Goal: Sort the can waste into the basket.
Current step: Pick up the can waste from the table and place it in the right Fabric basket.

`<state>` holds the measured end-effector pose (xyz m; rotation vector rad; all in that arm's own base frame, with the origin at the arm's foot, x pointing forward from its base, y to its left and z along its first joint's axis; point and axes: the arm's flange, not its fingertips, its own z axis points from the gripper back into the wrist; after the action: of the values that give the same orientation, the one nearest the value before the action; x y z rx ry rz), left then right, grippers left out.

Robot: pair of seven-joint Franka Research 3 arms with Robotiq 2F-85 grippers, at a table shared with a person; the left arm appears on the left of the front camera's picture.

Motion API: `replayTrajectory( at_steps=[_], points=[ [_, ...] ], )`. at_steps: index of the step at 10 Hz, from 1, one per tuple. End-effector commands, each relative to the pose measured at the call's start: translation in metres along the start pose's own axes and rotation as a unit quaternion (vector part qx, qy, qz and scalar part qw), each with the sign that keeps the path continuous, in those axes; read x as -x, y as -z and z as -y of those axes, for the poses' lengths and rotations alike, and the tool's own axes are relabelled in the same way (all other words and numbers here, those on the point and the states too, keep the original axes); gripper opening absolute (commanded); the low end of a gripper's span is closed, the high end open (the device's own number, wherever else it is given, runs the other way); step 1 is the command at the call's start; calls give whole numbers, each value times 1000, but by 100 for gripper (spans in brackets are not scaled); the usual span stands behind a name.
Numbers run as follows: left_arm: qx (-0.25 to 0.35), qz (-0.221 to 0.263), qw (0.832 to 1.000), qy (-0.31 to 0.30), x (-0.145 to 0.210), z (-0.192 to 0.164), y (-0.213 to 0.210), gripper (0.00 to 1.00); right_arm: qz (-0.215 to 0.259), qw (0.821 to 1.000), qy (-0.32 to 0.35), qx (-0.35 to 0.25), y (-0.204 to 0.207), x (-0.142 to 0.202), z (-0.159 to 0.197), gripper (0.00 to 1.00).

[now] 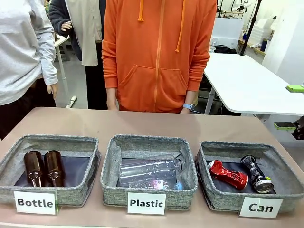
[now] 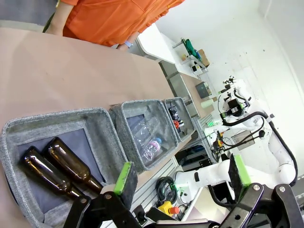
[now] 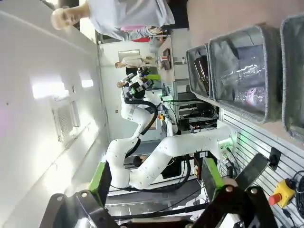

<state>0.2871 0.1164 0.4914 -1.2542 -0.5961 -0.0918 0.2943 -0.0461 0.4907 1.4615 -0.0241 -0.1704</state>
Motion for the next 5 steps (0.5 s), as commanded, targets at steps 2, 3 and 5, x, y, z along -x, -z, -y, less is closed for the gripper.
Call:
replayTrajectory(
  at_steps=[2,3,5],
  points=[
    [8,5,1000,-4,-1,4,0,100,-4,1000,-14,-1,-6,-1,-2,100],
    [8,5,1000,-4,-1,4,0,100,-4,1000,-14,-1,-6,-1,-2,100],
    [8,5,1000,-4,-1,4,0,100,-4,1000,-14,-1,-6,-1,-2,100]
  ],
)
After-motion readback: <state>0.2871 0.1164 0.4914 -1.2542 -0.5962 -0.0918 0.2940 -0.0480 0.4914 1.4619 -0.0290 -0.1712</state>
